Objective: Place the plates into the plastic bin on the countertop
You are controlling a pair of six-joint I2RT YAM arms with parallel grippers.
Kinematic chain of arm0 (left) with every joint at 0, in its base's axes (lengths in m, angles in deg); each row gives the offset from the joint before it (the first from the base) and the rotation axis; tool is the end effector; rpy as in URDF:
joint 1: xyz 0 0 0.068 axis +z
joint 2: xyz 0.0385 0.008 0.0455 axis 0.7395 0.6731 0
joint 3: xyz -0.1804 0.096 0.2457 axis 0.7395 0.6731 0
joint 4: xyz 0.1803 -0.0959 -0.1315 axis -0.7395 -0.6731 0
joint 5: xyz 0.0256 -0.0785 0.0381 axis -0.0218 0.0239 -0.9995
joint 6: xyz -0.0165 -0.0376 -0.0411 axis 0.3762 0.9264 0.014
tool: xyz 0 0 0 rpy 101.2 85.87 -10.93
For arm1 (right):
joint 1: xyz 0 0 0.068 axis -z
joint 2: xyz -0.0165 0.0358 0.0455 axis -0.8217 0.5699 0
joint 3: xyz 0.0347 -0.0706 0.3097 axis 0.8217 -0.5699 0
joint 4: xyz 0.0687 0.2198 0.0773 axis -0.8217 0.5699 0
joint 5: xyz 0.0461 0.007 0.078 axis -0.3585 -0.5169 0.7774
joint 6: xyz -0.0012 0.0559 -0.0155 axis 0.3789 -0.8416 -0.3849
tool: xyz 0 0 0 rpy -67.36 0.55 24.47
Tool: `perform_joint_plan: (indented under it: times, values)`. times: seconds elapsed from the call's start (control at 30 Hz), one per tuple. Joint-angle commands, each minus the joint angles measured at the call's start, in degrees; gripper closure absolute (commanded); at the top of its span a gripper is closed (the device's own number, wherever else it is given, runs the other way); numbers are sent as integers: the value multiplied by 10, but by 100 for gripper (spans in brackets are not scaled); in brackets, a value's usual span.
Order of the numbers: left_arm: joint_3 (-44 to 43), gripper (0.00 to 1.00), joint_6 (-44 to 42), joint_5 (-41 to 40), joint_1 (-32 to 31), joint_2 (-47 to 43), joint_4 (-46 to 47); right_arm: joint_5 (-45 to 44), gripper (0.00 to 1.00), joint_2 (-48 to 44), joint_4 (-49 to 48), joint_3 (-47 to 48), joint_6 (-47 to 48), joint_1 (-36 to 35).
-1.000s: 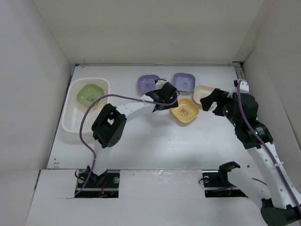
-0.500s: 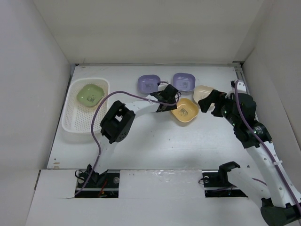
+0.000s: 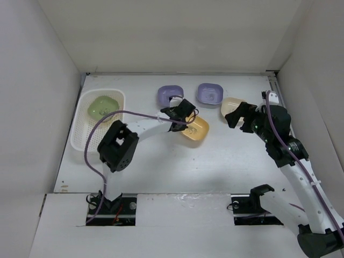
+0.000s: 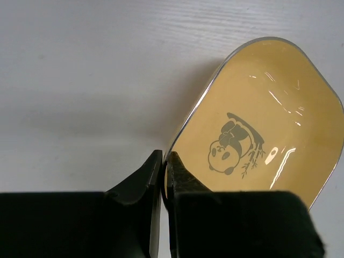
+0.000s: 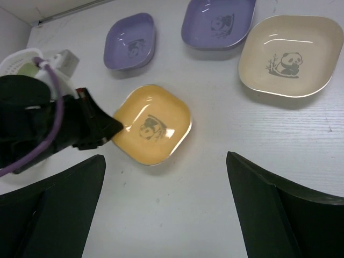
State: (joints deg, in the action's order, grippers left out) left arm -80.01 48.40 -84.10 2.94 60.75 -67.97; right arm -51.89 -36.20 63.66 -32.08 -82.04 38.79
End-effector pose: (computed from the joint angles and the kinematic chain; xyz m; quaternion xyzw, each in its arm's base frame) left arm 0.3203 -0.2978 0.2533 -0.0409 0.9284 -0.1133 0.3515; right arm 0.1227 0.0367 0.3931 0.0611 0.8197 0.2054 0.5313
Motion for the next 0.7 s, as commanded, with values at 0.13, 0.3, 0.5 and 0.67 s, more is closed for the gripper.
perform_joint_plan:
  times: [0.13,0.3,0.5,0.67]
  values:
    - [35,100,-68,-20,116,-247,-70,36,0,12,-57,2,8,5]
    - [40,100,-58,14,306,-302,-78,59,0,18,-76,-10,3,5]
    - [109,100,5,74,507,-321,-24,65,0,18,-81,-15,3,5]
    - [128,100,101,58,543,-303,-7,70,0,18,-81,-21,3,5]
